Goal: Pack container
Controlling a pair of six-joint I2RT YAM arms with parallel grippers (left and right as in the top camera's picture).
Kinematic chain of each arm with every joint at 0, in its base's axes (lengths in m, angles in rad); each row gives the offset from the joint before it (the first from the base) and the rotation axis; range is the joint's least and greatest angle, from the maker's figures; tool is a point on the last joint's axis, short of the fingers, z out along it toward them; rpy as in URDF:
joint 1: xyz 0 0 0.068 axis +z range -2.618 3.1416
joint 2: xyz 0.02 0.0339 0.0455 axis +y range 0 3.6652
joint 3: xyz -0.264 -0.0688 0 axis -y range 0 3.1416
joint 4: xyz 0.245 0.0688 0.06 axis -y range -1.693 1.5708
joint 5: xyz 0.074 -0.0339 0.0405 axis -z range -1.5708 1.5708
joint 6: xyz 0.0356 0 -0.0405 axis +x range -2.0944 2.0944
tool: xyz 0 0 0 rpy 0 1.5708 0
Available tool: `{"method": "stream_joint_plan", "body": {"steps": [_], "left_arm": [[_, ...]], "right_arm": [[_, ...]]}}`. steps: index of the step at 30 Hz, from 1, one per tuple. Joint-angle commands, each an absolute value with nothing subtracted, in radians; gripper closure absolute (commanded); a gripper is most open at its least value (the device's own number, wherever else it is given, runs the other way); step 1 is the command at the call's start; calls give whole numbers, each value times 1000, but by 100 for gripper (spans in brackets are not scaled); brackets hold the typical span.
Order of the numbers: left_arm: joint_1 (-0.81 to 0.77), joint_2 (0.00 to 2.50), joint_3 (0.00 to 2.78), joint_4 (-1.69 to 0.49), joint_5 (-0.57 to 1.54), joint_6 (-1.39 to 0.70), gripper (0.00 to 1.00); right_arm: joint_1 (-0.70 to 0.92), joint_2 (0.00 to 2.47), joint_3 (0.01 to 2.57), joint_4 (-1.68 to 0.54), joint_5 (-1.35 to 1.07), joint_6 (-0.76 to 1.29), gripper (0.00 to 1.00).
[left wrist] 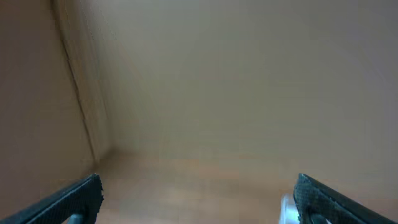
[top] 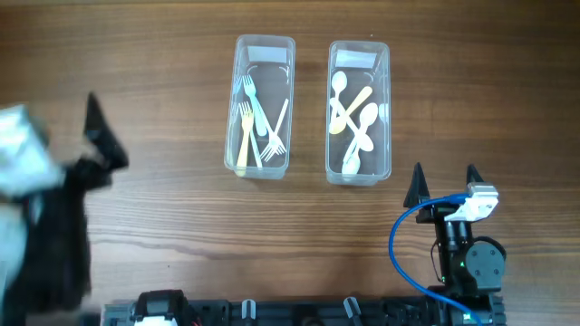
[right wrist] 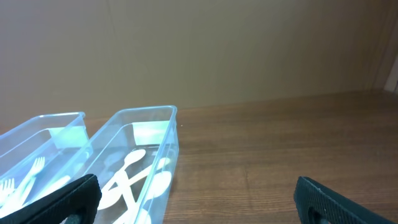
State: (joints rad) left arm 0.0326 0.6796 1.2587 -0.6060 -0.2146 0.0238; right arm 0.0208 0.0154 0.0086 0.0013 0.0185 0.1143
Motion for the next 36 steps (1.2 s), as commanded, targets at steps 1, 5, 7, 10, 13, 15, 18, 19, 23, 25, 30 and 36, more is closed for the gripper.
{"method": "stream_joint_plan", "body": {"steps": [1,5,7,10,13,15,18,19,23,25,30,36], "left_arm": [[11,498,1253,-625,-260,49,0],[-8,335,1209,-711,-212,44,0],[-10,265,1138,-766,-125,44,0],[-10,186,978,-765,-44,44,0],[-10,136,774,-672,4,-7,0],[-10,126,678,-594,11,-12,0],[-10,108,533,-511,11,-12,0],[-10,93,476,-490,11,-12,0],[-10,22,322,-445,36,-12,0],[-10,3,260,-443,41,-12,0],[-10,3,199,-442,41,-12,0],[-7,3,110,-356,41,-6,0]], "right_arm": [[15,4,6,7,-2,108,0],[15,4,6,7,-2,108,0],[15,4,6,7,-2,107,0],[15,4,6,7,-2,108,0],[15,4,6,7,-2,108,0],[15,4,6,7,-2,108,0],[15,4,6,7,-2,108,0],[15,4,6,7,-2,108,0],[15,4,6,7,-2,108,0],[15,4,6,7,-1,108,0],[15,4,6,7,-2,108,0],[15,4,6,7,-2,107,0]]}}
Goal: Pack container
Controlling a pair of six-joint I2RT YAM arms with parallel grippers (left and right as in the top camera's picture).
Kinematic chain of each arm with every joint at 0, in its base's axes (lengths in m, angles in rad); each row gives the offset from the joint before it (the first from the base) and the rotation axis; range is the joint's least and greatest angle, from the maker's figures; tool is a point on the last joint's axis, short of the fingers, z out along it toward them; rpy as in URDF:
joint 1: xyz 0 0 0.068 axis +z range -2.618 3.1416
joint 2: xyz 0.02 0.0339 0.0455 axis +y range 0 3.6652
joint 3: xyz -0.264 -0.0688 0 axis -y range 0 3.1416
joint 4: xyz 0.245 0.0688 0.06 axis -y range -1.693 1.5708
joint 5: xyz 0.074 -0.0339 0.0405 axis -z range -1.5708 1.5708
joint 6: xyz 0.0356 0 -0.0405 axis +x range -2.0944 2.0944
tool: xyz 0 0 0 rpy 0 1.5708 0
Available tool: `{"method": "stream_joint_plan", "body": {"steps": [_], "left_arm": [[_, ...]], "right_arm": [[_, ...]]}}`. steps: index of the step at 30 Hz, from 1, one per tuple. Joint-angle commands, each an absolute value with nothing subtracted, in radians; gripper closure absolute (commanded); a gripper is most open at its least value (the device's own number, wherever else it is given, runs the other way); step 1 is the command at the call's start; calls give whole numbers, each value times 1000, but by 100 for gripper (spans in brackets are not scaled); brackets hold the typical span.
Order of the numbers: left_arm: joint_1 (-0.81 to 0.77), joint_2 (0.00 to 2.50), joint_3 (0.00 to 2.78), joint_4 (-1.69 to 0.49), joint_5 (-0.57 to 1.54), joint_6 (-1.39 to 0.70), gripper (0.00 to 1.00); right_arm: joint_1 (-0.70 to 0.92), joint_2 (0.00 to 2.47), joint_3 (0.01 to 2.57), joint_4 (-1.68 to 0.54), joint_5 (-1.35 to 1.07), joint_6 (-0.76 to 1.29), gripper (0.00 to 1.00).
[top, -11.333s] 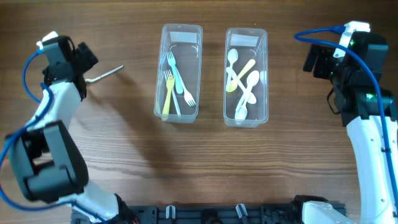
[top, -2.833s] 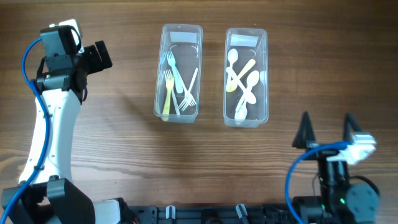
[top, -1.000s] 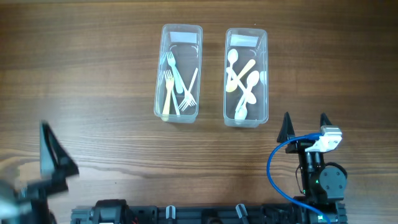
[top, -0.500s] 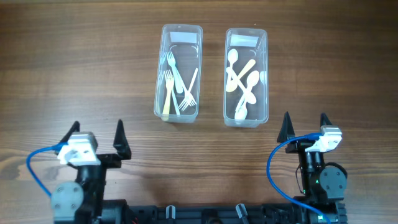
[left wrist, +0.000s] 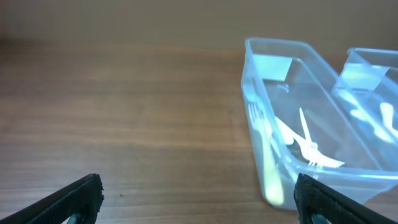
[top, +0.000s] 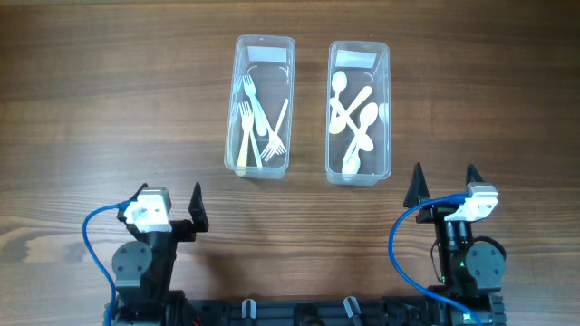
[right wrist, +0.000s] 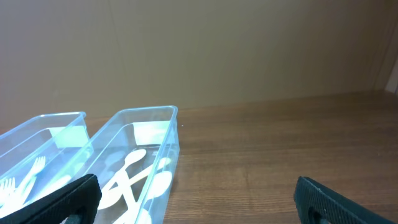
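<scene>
Two clear plastic containers stand side by side at the back of the table. The left container (top: 260, 54) holds several plastic forks (left wrist: 268, 144); the right container (top: 359, 54) holds several spoons (right wrist: 127, 174). My left gripper (top: 169, 196) sits low at the front left, open and empty, pointing toward the fork container (left wrist: 273, 53). Near the front right, my right gripper (top: 444, 176) is open and empty, with the spoon container (right wrist: 171, 138) ahead on its left. In the wrist views the left gripper (left wrist: 198, 205) and right gripper (right wrist: 196, 205) have only bare wood between their fingers.
The wooden table (top: 109, 109) stretches left of the containers. A plain tan wall (right wrist: 249, 50) rises behind the table's far edge. Blue cables loop by both arm bases at the front edge.
My left arm was raised at the far left edge, its camera facing the wall. It now rests at the front left, gripper open, facing the fork container. The right arm has not moved.
</scene>
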State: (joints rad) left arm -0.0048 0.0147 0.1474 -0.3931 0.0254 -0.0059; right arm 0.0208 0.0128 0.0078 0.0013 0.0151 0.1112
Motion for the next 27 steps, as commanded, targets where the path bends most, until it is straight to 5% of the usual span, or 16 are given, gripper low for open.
{"method": "stream_joint_plan", "body": {"steps": [1,27], "left_arm": [[-6,3,109,-355,24,-4,0],[-7,4,109,-355,18,22,0]], "right_arm": [[15,4,6,7,-2,108,0],[15,4,6,7,-1,108,0]]}}
